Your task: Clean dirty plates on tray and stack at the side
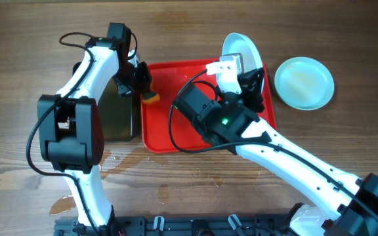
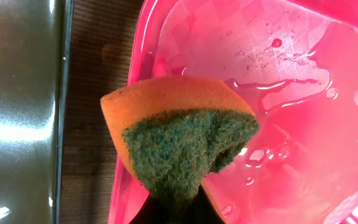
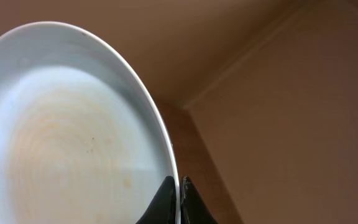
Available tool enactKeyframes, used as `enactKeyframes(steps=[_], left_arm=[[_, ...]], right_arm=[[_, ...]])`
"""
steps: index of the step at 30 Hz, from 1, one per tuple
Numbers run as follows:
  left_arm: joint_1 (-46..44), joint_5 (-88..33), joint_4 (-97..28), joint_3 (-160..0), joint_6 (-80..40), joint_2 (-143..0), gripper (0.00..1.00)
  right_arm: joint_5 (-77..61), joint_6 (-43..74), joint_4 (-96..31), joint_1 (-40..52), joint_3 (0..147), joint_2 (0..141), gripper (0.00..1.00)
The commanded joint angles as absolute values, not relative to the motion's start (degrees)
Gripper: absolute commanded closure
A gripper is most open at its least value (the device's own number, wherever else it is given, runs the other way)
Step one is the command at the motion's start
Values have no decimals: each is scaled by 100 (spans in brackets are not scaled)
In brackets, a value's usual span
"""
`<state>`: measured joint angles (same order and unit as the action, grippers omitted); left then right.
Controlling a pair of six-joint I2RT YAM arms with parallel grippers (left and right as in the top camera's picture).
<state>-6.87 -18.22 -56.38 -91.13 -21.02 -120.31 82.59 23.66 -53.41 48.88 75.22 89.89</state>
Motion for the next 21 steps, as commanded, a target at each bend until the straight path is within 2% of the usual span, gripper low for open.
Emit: enactKeyframes(steps=[1,6,12,16,21], left_arm=[[-652,-1769,-5640,-9194,-2012,-11883,96],[-652,-1769,-5640,-9194,-2010,-11883,96],[-652,-1769,-5640,-9194,-2012,-11883,96],[-652,-1767,-5638,-9194,-2010,-11883,96],[-659,-1767,-5638,-9194,-2012,-11883,96]], right_arm=[[8707,2209,-5203,4912,7535,8860,96],[8191,2268,-5105,4910,7535,8860,96],[5861,3004,-5212,4488,7535,8860,96],[4407,3092,-5212,3745,7535,8860,96],[2609,2971,-5203,2204,7535,8860,95]])
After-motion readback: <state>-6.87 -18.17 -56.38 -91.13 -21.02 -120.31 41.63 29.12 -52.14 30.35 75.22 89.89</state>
